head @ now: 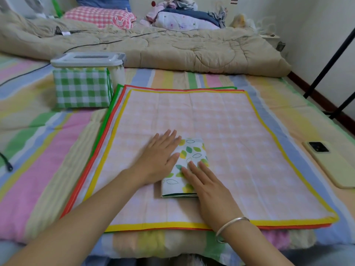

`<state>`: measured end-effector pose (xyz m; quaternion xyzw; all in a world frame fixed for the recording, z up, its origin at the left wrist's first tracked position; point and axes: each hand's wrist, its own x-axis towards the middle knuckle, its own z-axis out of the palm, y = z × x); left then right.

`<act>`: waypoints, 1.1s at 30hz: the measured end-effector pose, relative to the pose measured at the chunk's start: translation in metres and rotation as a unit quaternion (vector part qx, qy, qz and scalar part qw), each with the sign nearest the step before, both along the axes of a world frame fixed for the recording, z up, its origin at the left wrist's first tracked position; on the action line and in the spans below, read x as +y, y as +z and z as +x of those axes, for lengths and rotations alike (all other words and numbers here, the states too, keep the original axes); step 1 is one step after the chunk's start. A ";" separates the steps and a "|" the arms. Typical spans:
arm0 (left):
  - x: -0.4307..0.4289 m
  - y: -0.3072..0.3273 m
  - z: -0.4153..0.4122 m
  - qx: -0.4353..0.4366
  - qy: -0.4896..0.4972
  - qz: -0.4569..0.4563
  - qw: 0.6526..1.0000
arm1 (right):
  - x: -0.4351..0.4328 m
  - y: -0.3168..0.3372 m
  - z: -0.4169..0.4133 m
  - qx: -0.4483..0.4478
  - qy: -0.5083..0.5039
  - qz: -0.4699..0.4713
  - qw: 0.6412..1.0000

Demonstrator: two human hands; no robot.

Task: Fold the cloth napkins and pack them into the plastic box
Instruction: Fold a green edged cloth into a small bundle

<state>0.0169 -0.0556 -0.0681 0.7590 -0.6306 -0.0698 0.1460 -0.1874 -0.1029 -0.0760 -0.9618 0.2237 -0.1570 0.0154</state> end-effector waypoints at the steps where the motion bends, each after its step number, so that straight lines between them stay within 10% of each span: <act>1: -0.001 -0.001 -0.002 -0.015 0.001 0.008 1.000 | -0.001 -0.002 -0.002 -0.010 -0.004 0.021 1.000; 12: -0.009 0.001 -0.005 -0.042 0.002 0.024 0.999 | -0.011 0.017 -0.023 -0.131 0.008 0.373 0.918; 19: -0.014 0.007 -0.001 -0.076 -0.014 0.013 0.997 | -0.028 0.038 -0.032 0.041 -0.055 0.284 0.956; 33: -0.016 0.021 0.005 -0.019 0.150 -0.029 0.988 | -0.045 0.020 -0.036 -0.091 -0.029 0.108 0.989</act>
